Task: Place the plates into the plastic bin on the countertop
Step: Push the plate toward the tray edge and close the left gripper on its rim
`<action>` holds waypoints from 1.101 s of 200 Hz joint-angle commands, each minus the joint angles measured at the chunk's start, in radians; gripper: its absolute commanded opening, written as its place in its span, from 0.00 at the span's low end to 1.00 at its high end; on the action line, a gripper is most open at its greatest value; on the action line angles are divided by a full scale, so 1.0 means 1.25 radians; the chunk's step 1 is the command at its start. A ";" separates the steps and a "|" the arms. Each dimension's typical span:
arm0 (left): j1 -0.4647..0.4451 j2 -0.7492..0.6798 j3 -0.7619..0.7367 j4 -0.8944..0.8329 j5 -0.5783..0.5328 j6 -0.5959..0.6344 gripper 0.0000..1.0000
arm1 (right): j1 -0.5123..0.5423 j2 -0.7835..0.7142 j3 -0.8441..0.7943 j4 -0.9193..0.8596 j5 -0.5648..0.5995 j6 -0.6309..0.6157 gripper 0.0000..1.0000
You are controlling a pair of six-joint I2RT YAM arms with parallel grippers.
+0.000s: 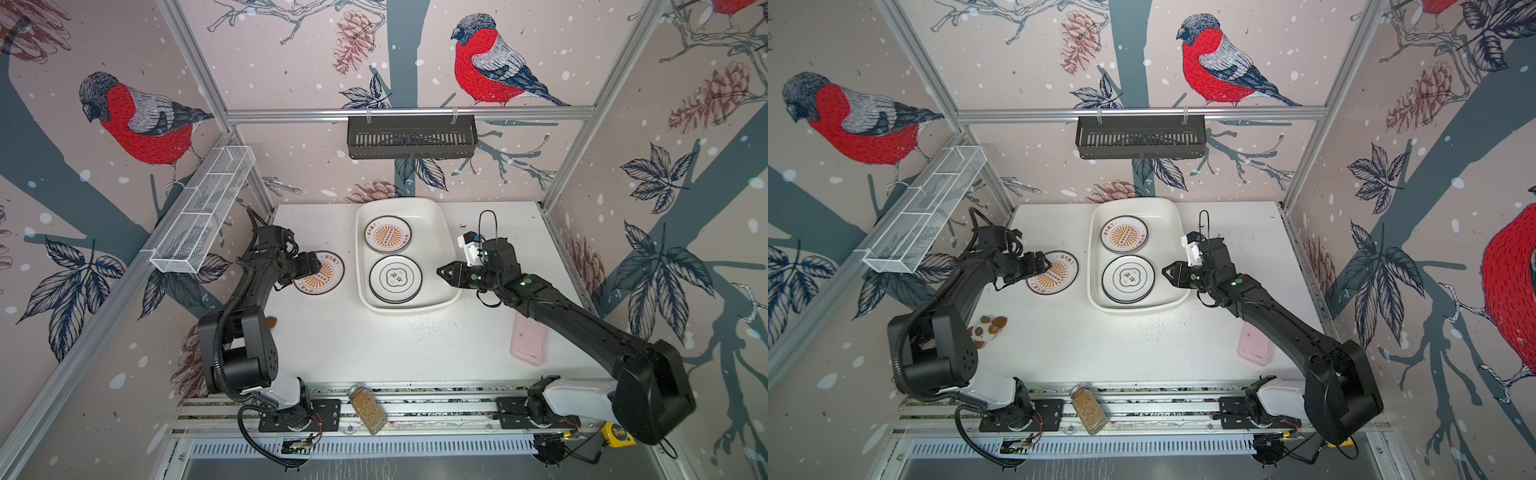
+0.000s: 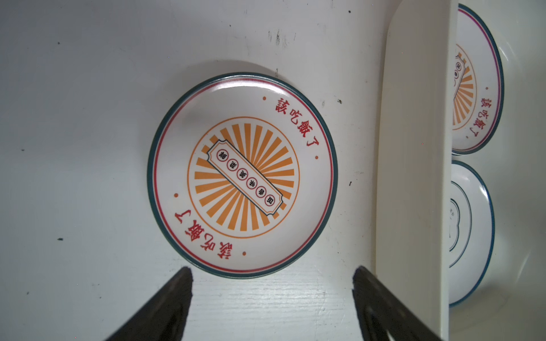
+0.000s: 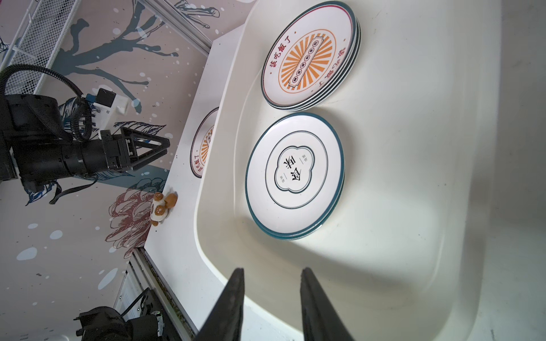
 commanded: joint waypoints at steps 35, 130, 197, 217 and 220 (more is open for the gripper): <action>0.082 0.038 -0.030 0.045 0.069 -0.010 0.83 | 0.000 -0.009 -0.002 0.018 0.004 0.021 0.34; 0.167 0.098 -0.082 0.167 0.139 -0.004 0.73 | -0.005 0.016 0.026 -0.015 0.007 0.028 0.33; 0.171 0.163 -0.107 0.265 0.174 -0.018 0.66 | -0.004 0.016 0.041 -0.047 0.027 0.043 0.33; 0.172 0.185 -0.106 0.284 0.187 -0.028 0.62 | -0.003 0.015 0.034 -0.039 0.031 0.053 0.32; 0.171 0.187 -0.106 0.287 0.189 -0.030 0.62 | -0.003 0.015 0.033 -0.037 0.031 0.054 0.32</action>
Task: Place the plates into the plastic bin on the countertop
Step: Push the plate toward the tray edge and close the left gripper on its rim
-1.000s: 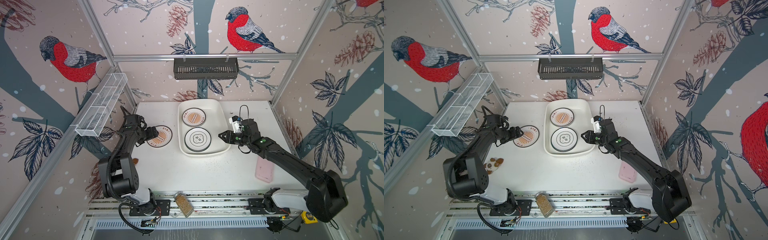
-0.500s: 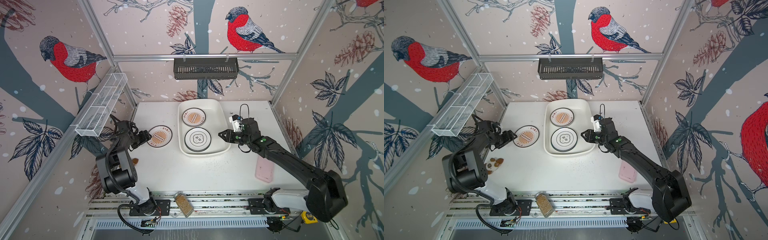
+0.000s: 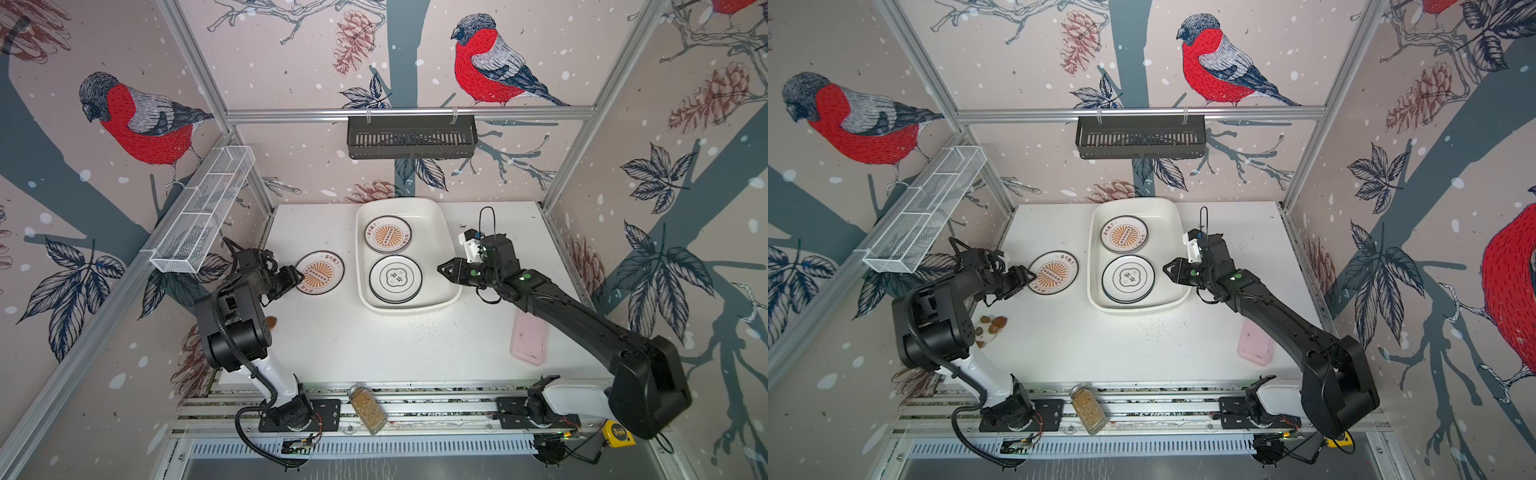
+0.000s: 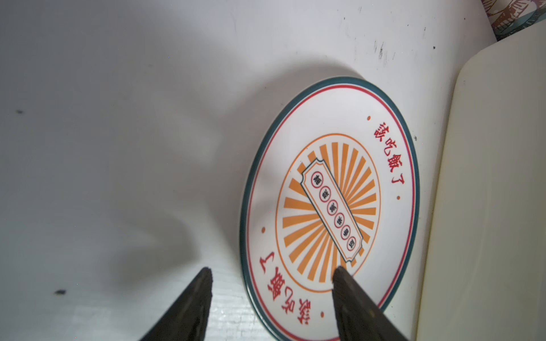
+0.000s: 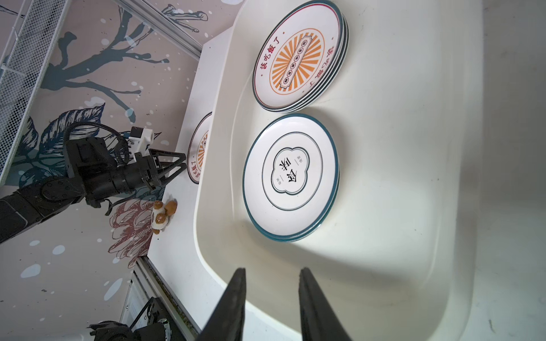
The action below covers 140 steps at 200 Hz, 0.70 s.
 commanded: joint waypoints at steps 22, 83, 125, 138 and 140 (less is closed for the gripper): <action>0.003 0.033 -0.002 0.063 0.047 -0.021 0.58 | 0.006 -0.007 -0.008 0.008 0.015 0.026 0.32; 0.003 0.077 0.009 0.088 0.102 -0.039 0.55 | 0.014 -0.006 -0.016 0.028 0.025 0.037 0.32; 0.003 0.116 0.015 0.104 0.123 -0.047 0.52 | 0.025 -0.002 -0.027 0.057 0.030 0.047 0.31; 0.003 0.126 0.015 0.103 0.122 -0.047 0.51 | 0.027 0.002 -0.030 0.065 0.029 0.047 0.31; 0.003 0.127 0.015 0.103 0.122 -0.047 0.51 | 0.027 0.003 -0.031 0.067 0.029 0.047 0.31</action>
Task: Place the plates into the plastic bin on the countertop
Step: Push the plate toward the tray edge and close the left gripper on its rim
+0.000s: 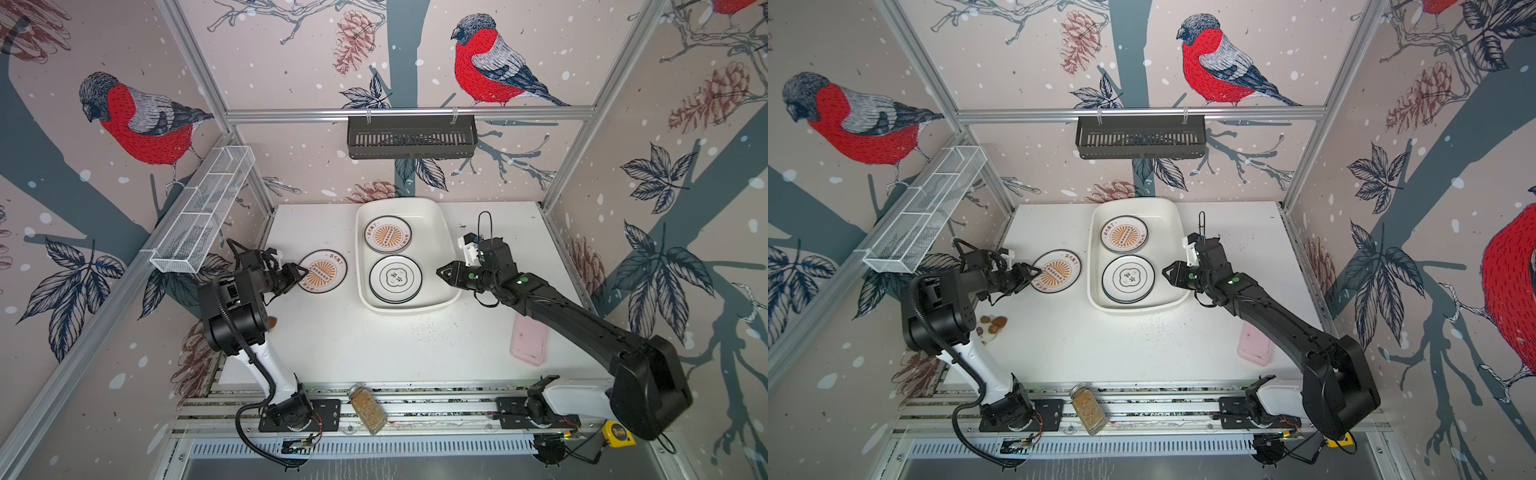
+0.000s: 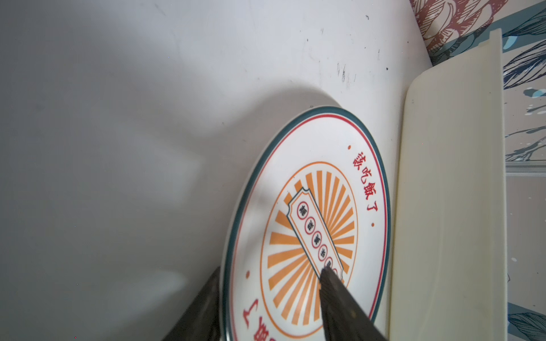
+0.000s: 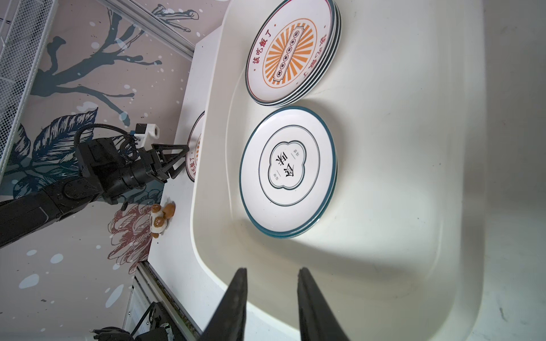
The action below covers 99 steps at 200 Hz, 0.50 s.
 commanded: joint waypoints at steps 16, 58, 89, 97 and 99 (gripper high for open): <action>0.002 0.031 0.022 -0.033 -0.023 -0.003 0.50 | 0.007 0.013 -0.009 0.055 0.005 0.007 0.31; -0.004 0.042 0.032 -0.040 -0.021 -0.005 0.48 | 0.006 0.036 -0.016 0.075 -0.003 0.001 0.31; -0.017 0.040 0.029 -0.052 -0.022 0.003 0.45 | 0.005 0.044 -0.015 0.085 -0.007 -0.005 0.31; -0.020 0.040 0.028 -0.053 -0.023 0.004 0.43 | 0.005 0.046 -0.015 0.086 -0.008 -0.005 0.31; -0.020 0.040 0.029 -0.053 -0.023 0.004 0.43 | 0.005 0.046 -0.016 0.086 -0.009 -0.005 0.31</action>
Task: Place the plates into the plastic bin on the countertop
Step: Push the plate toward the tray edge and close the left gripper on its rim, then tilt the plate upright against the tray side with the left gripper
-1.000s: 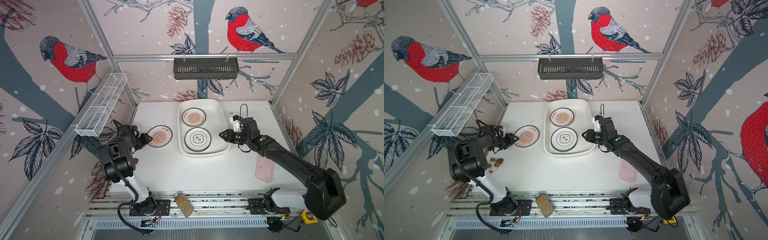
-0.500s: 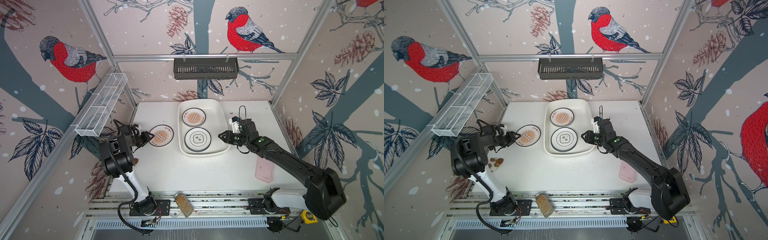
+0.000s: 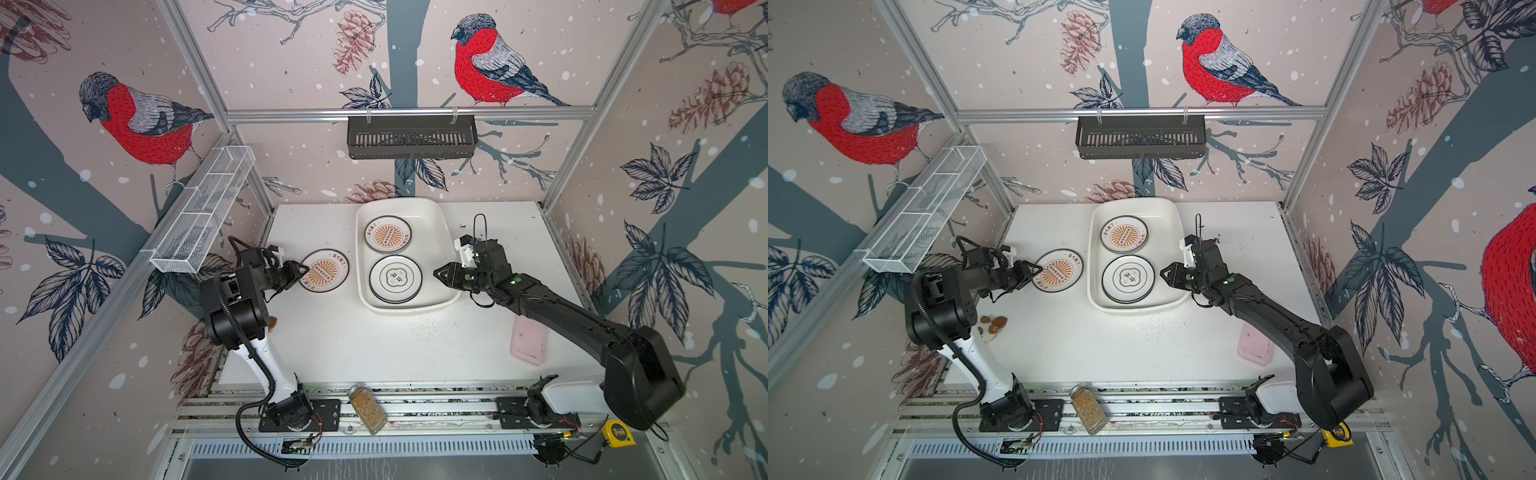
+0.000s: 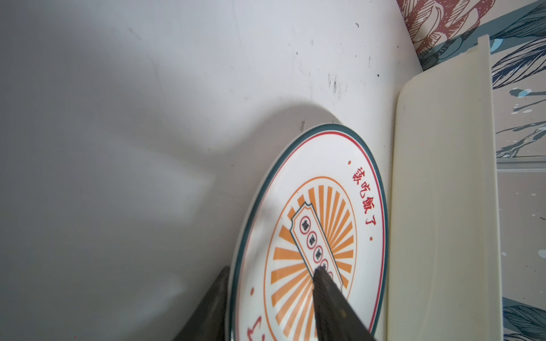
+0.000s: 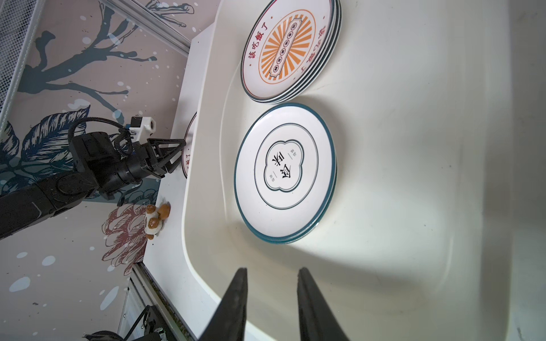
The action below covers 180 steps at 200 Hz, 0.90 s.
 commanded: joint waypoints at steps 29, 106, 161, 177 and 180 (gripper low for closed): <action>-0.010 0.008 -0.006 -0.064 -0.032 0.005 0.35 | 0.000 0.004 -0.005 0.034 -0.010 -0.008 0.31; -0.009 -0.008 -0.011 -0.057 0.016 -0.036 0.22 | -0.001 0.008 -0.017 0.055 -0.017 0.003 0.31; -0.009 -0.042 -0.025 -0.032 0.017 -0.071 0.14 | -0.001 0.011 -0.019 0.066 -0.018 0.007 0.31; -0.009 -0.047 -0.025 -0.036 0.023 -0.078 0.11 | -0.001 0.010 -0.018 0.067 -0.020 0.007 0.31; -0.009 -0.048 -0.025 -0.037 0.024 -0.078 0.10 | -0.001 0.010 -0.018 0.067 -0.020 0.007 0.31</action>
